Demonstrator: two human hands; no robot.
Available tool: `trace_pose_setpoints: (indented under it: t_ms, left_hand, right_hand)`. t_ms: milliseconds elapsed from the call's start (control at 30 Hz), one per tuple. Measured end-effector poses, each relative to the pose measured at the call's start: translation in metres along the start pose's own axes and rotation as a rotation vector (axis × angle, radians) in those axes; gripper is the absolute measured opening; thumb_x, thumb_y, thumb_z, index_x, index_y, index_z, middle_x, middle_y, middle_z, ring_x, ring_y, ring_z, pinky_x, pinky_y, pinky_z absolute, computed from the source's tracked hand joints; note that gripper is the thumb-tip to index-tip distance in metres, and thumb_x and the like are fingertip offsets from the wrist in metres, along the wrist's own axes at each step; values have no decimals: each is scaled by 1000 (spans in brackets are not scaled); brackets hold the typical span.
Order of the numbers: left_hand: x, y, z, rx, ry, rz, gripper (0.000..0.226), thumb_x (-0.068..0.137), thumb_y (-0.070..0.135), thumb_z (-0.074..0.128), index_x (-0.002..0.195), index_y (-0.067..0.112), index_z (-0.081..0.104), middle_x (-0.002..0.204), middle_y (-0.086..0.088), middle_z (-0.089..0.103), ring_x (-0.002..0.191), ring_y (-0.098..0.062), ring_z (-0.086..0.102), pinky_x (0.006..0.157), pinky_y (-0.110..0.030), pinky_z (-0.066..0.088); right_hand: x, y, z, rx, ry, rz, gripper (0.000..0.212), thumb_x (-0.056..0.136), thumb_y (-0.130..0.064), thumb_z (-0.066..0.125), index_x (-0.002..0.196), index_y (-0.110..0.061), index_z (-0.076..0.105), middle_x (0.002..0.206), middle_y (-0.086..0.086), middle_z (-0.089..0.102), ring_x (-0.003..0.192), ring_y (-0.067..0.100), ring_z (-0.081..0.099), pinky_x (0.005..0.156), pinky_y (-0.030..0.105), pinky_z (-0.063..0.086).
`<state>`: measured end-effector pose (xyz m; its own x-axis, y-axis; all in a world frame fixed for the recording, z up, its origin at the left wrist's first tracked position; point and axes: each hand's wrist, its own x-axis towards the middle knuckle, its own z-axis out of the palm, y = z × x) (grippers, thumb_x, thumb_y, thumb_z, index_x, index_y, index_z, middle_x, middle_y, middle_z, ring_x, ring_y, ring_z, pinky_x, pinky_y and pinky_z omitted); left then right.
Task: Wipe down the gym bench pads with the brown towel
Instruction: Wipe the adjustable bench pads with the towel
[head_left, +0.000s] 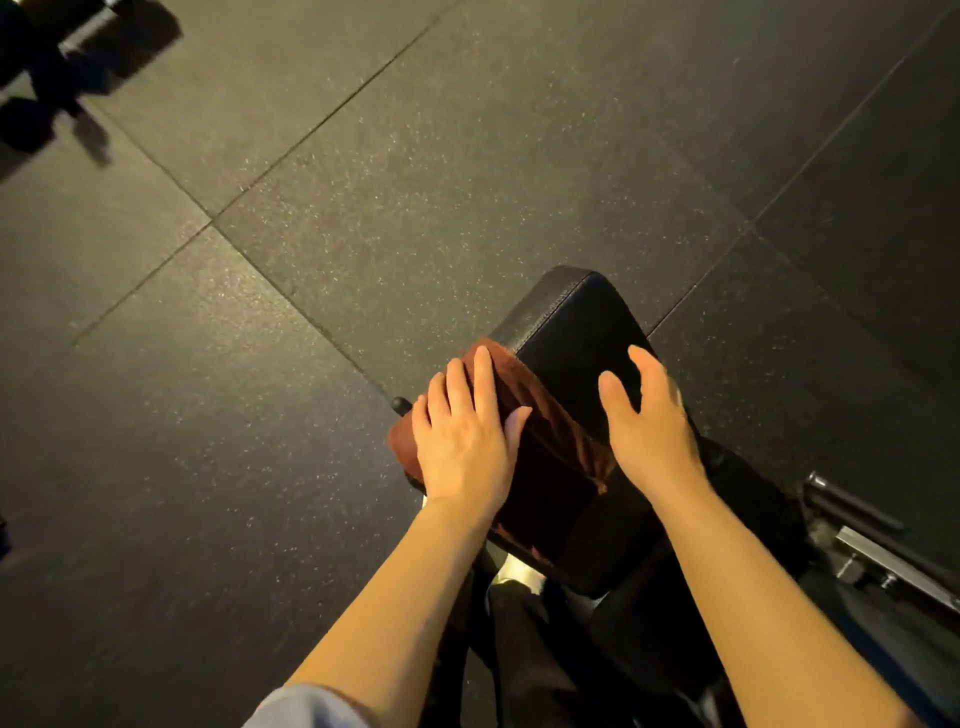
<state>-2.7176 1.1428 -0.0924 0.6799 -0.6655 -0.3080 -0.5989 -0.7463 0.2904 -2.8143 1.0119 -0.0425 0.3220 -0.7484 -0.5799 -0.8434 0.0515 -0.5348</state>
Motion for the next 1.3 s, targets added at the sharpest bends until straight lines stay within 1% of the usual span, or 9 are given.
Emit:
trace_pose_setpoints:
  t_ms: [100,267,533,633,733,833,933,1133,1300]
  left_hand:
    - [-1,-8,7,32,33,72,71,97,56,36,148,7,36,138,-22,54,121,-40,57,93,-51,52]
    - [9,-10,13,127,97,188,66,98,57,34,155,24,28,145,-21,49,122,-43,55,91,-53,52]
    - [44,13,16,161,91,306,66,99,55,36,156,24,26,145,-21,46,118,-47,54,85,-54,55]
    - [81,46,14,211,48,338,69,100,55,34,158,25,12,150,-20,38,116,-47,51,82,-53,53]
    - [111,75,10,237,-16,379,67,105,51,23,158,22,-4,158,-21,21,126,-52,41,89,-55,49]
    - [118,79,6,241,-72,417,64,107,47,21,157,20,-9,160,-19,9,136,-54,27,97,-57,43]
    - [108,67,5,175,-73,435,63,107,47,24,158,26,-6,164,-14,5,143,-51,19,105,-58,38]
    - [54,8,14,89,107,461,65,96,50,50,155,29,31,161,-10,29,136,-44,41,95,-57,50]
    - [3,-44,16,187,101,531,62,96,48,43,154,30,33,164,-5,22,139,-43,35,95,-58,49]
  right_hand:
    - [32,-2,10,6,-44,58,59,104,-49,30,156,-38,7,166,-4,5,151,25,10,118,52,18]
    - [45,16,33,-162,-152,-30,64,103,-51,23,151,-43,-17,161,-11,-25,151,24,-12,119,51,6]
    - [56,25,23,-69,-239,-22,60,95,-59,13,148,-51,-14,159,-19,-25,150,12,-14,120,48,1]
    - [52,20,19,14,-248,-1,61,91,-61,14,148,-51,-7,159,-21,-22,148,5,-13,120,38,0]
    - [52,13,12,114,-239,39,59,86,-64,15,141,-54,-2,160,-24,-14,137,-10,-8,109,23,2]
    - [52,9,10,163,-239,61,50,84,-65,16,130,-57,0,159,-25,-13,131,-13,-4,106,20,3]
    - [48,11,15,96,-229,44,51,83,-66,16,129,-58,-4,158,-26,-16,142,-4,-7,115,28,3]
    - [45,21,24,-18,-245,-7,54,91,-65,20,134,-63,-13,156,-25,-27,150,12,-13,122,51,4]
    - [42,20,26,-31,-237,-12,58,93,-63,21,138,-59,-15,158,-22,-27,150,13,-14,121,49,3]
